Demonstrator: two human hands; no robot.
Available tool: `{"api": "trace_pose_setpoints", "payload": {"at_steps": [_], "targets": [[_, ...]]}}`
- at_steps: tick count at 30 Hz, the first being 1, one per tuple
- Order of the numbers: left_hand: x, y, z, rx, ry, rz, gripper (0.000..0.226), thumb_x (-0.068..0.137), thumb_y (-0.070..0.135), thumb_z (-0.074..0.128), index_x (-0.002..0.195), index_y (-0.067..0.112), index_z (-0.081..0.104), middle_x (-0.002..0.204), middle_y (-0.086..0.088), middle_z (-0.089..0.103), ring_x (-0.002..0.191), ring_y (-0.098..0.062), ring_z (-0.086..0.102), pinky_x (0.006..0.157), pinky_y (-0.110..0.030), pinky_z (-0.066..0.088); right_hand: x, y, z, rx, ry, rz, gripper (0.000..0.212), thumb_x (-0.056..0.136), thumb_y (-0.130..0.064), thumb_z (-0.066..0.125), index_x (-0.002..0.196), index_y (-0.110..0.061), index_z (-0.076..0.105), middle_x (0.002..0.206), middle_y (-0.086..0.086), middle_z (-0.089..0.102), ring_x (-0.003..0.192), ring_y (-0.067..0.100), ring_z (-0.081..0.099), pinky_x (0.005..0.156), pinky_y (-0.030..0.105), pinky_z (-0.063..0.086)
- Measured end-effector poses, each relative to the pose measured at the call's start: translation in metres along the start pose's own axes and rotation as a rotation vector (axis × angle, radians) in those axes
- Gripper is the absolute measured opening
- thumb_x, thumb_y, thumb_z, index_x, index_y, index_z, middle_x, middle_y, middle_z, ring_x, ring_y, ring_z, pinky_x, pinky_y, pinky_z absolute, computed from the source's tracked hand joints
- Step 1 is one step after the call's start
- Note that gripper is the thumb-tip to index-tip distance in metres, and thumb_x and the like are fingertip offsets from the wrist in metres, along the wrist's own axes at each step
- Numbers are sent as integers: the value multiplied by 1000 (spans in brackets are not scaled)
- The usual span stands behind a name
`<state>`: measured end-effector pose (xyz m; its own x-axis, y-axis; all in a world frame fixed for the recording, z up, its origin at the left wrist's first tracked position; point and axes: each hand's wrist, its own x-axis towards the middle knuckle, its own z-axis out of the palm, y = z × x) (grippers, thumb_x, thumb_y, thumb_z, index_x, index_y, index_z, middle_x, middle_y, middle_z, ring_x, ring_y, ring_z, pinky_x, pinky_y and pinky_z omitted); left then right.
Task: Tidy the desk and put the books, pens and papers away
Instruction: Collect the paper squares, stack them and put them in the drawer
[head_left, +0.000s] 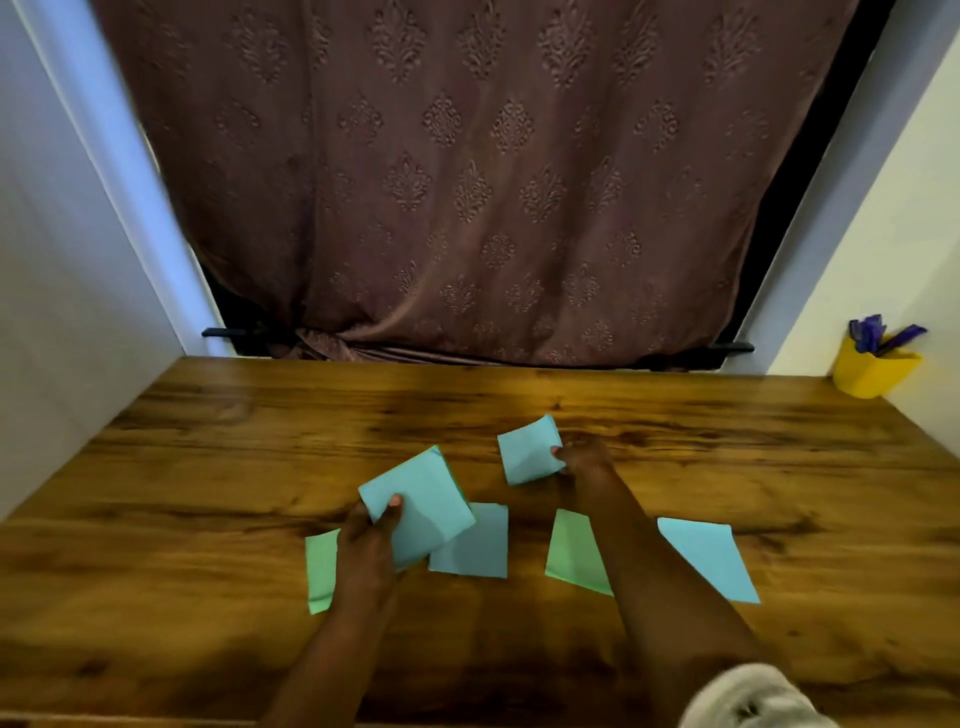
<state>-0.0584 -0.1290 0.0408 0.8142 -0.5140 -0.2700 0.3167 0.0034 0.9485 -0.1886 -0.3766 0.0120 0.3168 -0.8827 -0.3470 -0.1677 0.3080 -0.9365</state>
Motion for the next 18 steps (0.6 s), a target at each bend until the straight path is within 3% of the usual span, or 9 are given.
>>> {"api": "trace_pose_setpoints", "payload": {"at_steps": [2, 4, 6, 9, 12, 15, 18], "targets": [[-3, 5, -7, -27, -9, 9, 30, 91, 21, 58, 119, 10, 54, 115, -18, 57, 99, -38, 55, 60, -33, 45, -47, -22, 16, 20, 77, -62, 32, 79, 4, 67, 61, -15, 49, 67, 2, 53, 64, 16, 51, 76, 34, 45], [-3, 9, -16, -55, -26, 5, 25, 91, 17, 58, 114, 9, 54, 112, -18, 57, 96, -36, 55, 66, -37, 48, -87, -27, 37, 134, 78, -134, 39, 77, 11, 66, 59, -13, 43, 66, 2, 51, 64, 14, 47, 69, 30, 43], [-4, 11, -30, -121, -66, -43, 30, 90, 16, 59, 118, 6, 54, 114, -19, 59, 101, -38, 56, 72, -42, 51, -128, -18, 57, 98, -12, -155, 29, 78, 4, 68, 67, -13, 49, 68, 1, 56, 65, 12, 51, 59, 25, 41], [-5, 17, -56, -183, -74, -81, 34, 88, 18, 61, 120, 8, 56, 117, -17, 60, 103, -38, 57, 66, -38, 50, -182, -1, 89, 41, -87, -184, 17, 82, -8, 70, 82, -16, 54, 72, -4, 60, 66, 9, 54, 52, 20, 39], [-9, 27, -95, -211, -56, -79, 32, 89, 16, 59, 121, 11, 54, 117, -17, 59, 98, -34, 56, 71, -39, 49, -220, 8, 130, 76, -122, -197, 15, 83, -8, 69, 91, -16, 59, 83, -3, 66, 74, 9, 60, 55, 17, 44], [-16, 39, -137, -236, -51, -77, 29, 91, 14, 58, 119, 11, 53, 100, -10, 60, 86, -26, 57, 67, -35, 49, -250, 14, 171, 65, -161, -235, 15, 85, -8, 66, 98, -13, 61, 88, 0, 68, 78, 10, 62, 57, 15, 46], [-21, 54, -177, -230, -68, -45, 17, 91, 13, 57, 108, 15, 55, 90, -6, 60, 77, -23, 56, 64, -34, 48, -276, 20, 214, 32, -187, -250, 11, 88, -8, 62, 93, -18, 62, 88, 1, 69, 76, 11, 63, 58, 20, 50]]}}
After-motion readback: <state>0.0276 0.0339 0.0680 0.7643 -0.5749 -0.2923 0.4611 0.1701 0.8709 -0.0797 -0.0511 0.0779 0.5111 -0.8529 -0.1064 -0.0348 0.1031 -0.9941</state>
